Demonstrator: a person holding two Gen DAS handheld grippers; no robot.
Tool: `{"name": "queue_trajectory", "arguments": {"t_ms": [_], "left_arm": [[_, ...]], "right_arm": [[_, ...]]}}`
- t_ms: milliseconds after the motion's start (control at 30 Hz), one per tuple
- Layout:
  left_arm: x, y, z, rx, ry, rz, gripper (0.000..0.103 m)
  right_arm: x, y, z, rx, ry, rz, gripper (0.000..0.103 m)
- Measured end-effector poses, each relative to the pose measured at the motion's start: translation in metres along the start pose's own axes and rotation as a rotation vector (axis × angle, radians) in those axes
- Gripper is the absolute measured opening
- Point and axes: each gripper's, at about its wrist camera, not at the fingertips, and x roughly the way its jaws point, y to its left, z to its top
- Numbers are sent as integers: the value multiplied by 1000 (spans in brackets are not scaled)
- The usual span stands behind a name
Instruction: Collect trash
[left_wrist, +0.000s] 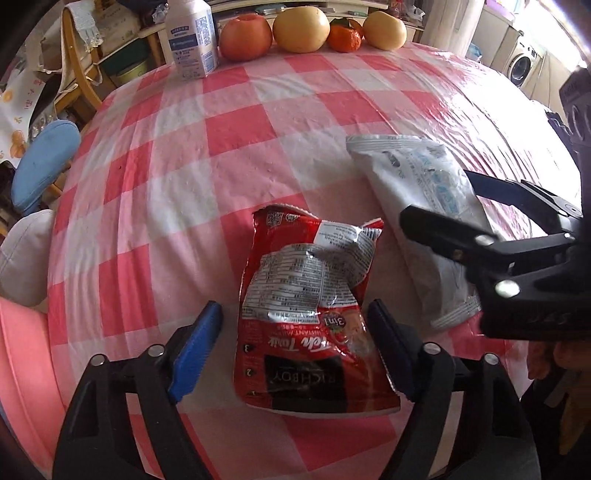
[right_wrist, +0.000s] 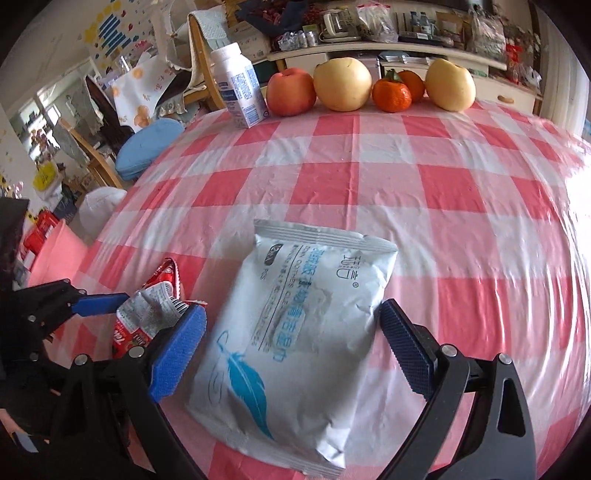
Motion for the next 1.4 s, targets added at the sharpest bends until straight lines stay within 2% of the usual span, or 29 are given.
{"name": "queue_trajectory", "arguments": {"t_ms": [167, 433, 667, 767, 867, 1400], "left_arm": [[-2, -2, 2, 12, -16, -3, 66], [-3, 0, 0, 13, -31, -21, 65], [-5, 4, -2, 4, -39, -34, 63], [-8, 6, -3, 0, -52, -46, 62], [-11, 8, -5, -5, -61, -50, 61], [-38, 26, -11, -65, -155, -82, 61]], "right_arm": [[6, 12, -1, -93, 16, -58, 96], [7, 8, -2, -124, 23, -63, 95], [12, 19, -8, -208, 21, -118, 94], [9, 19, -8, -211, 5, -106, 85], [7, 17, -8, -202, -11, -94, 82], [-5, 13, -10, -143, -52, -21, 78]]}}
